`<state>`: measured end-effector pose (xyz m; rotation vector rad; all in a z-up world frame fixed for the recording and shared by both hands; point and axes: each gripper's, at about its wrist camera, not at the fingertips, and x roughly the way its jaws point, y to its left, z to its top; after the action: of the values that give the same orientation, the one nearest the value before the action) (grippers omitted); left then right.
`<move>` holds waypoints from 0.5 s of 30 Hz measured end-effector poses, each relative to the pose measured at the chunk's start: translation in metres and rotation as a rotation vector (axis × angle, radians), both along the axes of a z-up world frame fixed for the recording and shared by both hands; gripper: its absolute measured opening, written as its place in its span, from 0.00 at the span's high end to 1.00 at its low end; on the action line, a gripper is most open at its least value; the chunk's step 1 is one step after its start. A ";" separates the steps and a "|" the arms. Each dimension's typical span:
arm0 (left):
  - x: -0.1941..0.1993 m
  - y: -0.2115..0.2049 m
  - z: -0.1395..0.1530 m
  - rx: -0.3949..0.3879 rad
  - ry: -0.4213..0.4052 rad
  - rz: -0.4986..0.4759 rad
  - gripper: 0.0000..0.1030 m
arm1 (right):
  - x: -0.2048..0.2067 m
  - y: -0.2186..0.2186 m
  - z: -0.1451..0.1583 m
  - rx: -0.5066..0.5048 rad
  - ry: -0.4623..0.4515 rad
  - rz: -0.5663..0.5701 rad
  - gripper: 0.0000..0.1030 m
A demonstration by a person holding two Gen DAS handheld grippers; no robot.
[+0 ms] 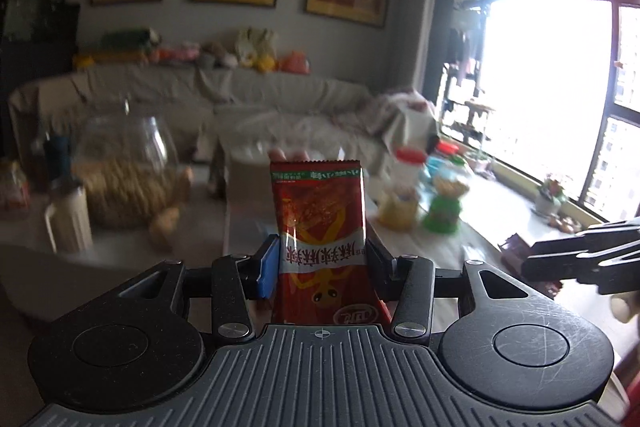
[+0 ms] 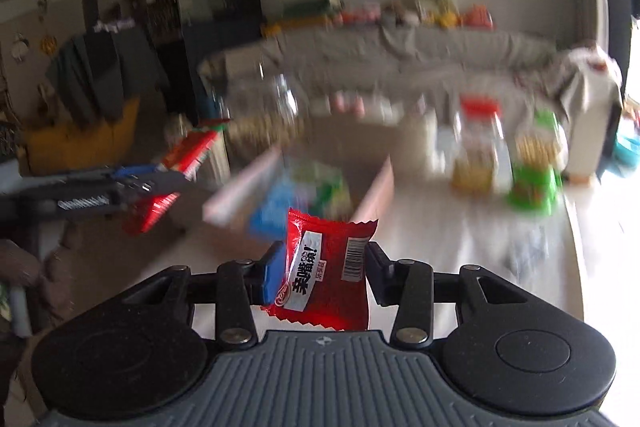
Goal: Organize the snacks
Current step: 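Drop the small red packet into the pink box with the right tool while the left drops the spicy-strip packet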
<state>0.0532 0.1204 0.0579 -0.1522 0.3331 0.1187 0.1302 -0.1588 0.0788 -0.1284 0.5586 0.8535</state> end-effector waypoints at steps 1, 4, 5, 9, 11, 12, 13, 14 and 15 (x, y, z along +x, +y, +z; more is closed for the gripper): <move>0.014 0.005 0.005 0.001 -0.008 0.013 0.50 | 0.010 0.012 0.009 0.010 -0.011 0.004 0.59; 0.055 0.027 0.011 -0.092 -0.004 -0.021 0.50 | 0.041 0.050 0.024 0.037 -0.008 0.017 0.56; 0.068 0.036 0.007 -0.154 0.012 -0.045 0.49 | 0.052 0.062 0.026 0.046 -0.017 0.012 0.52; 0.137 0.065 -0.035 -0.301 0.221 -0.062 0.48 | 0.100 0.103 0.021 0.057 0.025 -0.042 0.33; 0.155 0.068 -0.052 -0.253 0.285 0.002 0.49 | 0.116 0.114 0.017 0.049 0.079 -0.067 0.34; 0.157 0.069 -0.054 -0.232 0.280 0.024 0.49 | 0.120 0.115 0.016 0.045 0.096 -0.077 0.34; 0.156 0.070 -0.052 -0.224 0.262 0.036 0.49 | 0.122 0.114 0.014 0.045 0.102 -0.075 0.33; 0.154 0.069 -0.049 -0.222 0.243 0.046 0.49 | 0.123 0.111 0.011 0.043 0.097 -0.070 0.33; 0.152 0.068 -0.045 -0.219 0.229 0.055 0.49 | 0.123 0.108 0.008 0.033 0.088 -0.072 0.33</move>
<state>0.2051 0.1887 0.0125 -0.3666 0.5704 0.1545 0.2536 -0.0508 0.0870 -0.0403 0.6272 0.8008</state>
